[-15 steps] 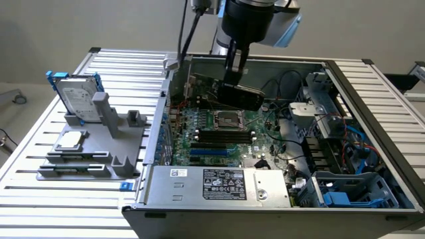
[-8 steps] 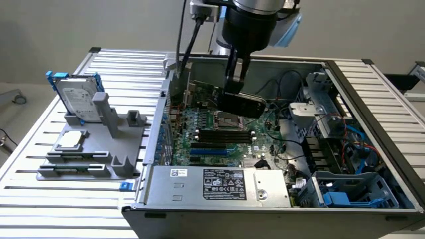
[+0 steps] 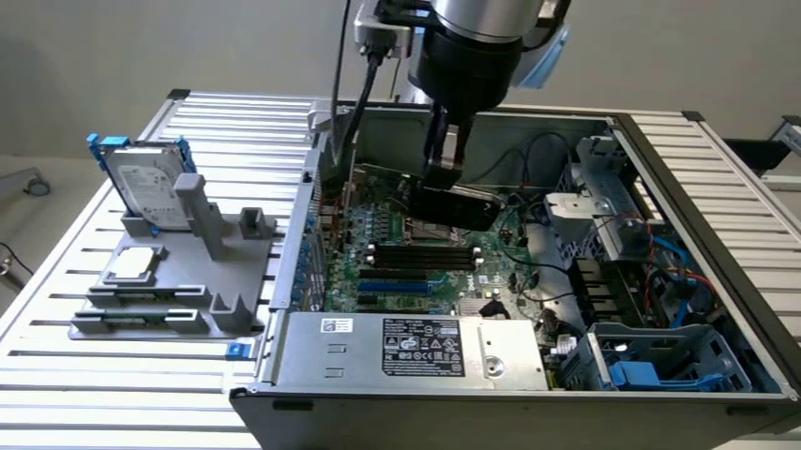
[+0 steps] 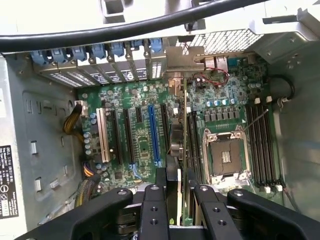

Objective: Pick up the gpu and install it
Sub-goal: 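Insert the gpu into the slot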

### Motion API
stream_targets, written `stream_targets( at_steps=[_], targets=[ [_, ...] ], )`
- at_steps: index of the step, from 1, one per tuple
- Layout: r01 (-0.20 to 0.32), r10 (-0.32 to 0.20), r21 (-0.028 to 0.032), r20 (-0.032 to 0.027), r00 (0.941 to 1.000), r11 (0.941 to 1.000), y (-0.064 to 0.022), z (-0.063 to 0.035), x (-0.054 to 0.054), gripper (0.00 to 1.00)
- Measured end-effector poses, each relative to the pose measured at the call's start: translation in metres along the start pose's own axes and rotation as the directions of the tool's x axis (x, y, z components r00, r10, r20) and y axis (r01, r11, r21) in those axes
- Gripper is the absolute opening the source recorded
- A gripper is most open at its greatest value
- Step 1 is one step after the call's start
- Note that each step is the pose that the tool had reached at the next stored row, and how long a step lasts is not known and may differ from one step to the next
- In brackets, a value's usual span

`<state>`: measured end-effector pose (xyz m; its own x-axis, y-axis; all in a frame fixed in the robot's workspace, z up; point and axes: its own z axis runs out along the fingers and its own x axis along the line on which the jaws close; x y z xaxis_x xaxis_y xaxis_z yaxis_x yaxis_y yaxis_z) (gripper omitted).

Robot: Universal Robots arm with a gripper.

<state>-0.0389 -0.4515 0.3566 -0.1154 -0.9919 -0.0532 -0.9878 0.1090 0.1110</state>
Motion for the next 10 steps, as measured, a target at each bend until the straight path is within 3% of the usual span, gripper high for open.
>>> stream_targets(
  at_steps=[5, 10],
  targets=[
    [0.051, -0.051, -0.0024, 0.0169, 0.9986, 0.9987, 0.0017, 0.0052, 0.001, 0.26],
    [0.073, -0.073, 0.0029, 0.0203, 0.9972, 0.9974, 0.0011, 0.0083, 0.010, 0.26]
  ],
)
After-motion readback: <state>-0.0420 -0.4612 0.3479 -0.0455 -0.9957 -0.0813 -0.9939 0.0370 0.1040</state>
